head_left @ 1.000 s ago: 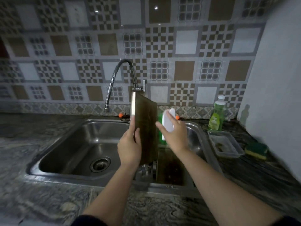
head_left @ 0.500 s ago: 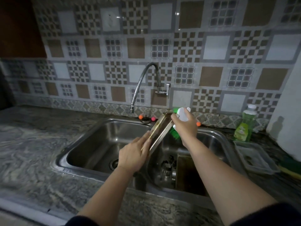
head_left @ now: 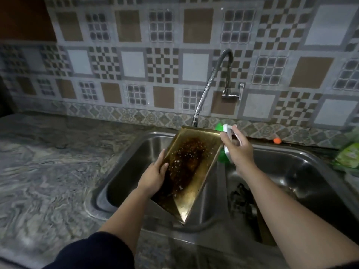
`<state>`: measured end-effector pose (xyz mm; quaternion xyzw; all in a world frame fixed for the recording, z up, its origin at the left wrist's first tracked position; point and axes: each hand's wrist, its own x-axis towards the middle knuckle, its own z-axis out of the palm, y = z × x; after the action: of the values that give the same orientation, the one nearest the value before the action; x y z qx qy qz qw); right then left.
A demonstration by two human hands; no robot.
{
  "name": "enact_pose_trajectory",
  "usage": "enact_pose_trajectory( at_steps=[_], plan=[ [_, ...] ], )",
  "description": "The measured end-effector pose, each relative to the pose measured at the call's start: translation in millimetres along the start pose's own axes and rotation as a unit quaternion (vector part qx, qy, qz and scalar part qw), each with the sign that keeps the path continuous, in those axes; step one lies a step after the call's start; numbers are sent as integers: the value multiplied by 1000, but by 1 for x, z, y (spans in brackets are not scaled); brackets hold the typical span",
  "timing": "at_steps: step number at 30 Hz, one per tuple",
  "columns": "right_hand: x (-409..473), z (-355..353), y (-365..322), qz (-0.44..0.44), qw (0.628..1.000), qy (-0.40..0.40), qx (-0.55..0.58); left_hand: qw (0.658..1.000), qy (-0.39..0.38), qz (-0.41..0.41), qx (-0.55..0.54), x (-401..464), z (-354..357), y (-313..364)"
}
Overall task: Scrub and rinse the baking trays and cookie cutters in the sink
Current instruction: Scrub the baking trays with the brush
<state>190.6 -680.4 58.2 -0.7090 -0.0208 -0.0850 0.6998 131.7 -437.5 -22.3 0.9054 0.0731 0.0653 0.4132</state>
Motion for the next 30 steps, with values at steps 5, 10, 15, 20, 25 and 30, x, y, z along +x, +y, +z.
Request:
enact_pose_trajectory(
  at_steps=[5, 10, 15, 20, 25, 30],
  plan=[
    [16, 15, 40, 20, 983, 21, -181, 993, -50, -91, 52, 20, 1, -39],
    [13, 27, 71, 7, 957, 17, -288, 980, -109, -156, 53, 42, 19, -68],
    [12, 27, 89, -21, 944, 11, -330, 957, -144, -243, 65, 57, 46, -86],
    [11, 24, 98, -50, 938, 5, -343, 936, -188, -283, 87, 65, 64, -104],
    [11, 25, 103, -55, 934, -10, -352, 927, -222, -287, 93, 70, 66, -107],
    [8, 24, 102, -64, 936, -16, -346, 925, -232, -281, 104, 67, 57, -101]
  ],
)
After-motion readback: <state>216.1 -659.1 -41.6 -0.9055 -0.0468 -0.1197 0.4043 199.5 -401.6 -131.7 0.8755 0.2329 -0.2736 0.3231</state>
